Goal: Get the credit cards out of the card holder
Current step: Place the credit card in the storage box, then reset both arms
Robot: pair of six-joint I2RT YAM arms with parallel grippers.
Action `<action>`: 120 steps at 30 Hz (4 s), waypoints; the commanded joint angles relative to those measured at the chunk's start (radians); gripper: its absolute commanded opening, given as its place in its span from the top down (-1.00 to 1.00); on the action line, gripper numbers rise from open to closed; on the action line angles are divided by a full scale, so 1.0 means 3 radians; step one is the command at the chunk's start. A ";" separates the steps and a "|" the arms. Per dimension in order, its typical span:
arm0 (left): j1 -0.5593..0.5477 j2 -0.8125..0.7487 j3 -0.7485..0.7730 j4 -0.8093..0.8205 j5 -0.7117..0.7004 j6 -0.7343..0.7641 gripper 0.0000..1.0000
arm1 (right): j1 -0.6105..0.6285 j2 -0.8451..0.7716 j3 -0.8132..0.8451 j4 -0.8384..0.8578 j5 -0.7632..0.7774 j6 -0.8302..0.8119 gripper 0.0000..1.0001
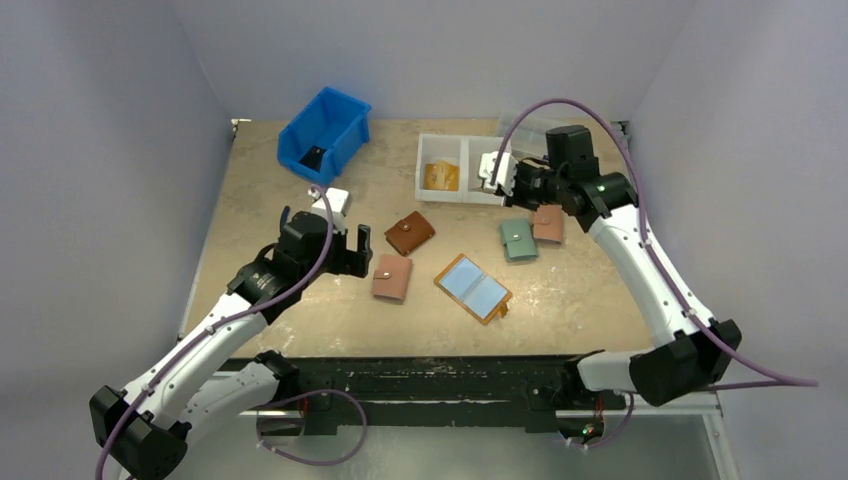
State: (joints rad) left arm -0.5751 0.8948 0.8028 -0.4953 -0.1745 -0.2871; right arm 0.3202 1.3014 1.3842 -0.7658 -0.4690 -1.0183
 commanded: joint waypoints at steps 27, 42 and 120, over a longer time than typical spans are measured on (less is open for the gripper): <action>0.0063 -0.0314 -0.0024 0.0014 -0.0261 0.0042 -0.98 | 0.0563 0.0991 0.0853 0.0430 0.1470 -0.0040 1.00; 0.0122 -0.0378 -0.0036 0.0024 -0.0227 0.0037 -0.97 | 0.0688 0.1546 0.1188 0.0648 0.1848 -0.0031 1.00; 0.0265 -0.0137 -0.0160 0.0365 0.1486 0.0151 -0.92 | -0.0873 -0.1004 -0.2001 0.1862 -0.1474 0.1980 -0.98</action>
State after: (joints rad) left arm -0.5041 0.8459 0.7544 -0.4347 0.1528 -0.2691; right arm 0.0727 0.9840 0.7853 -0.1875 -0.8669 -0.3820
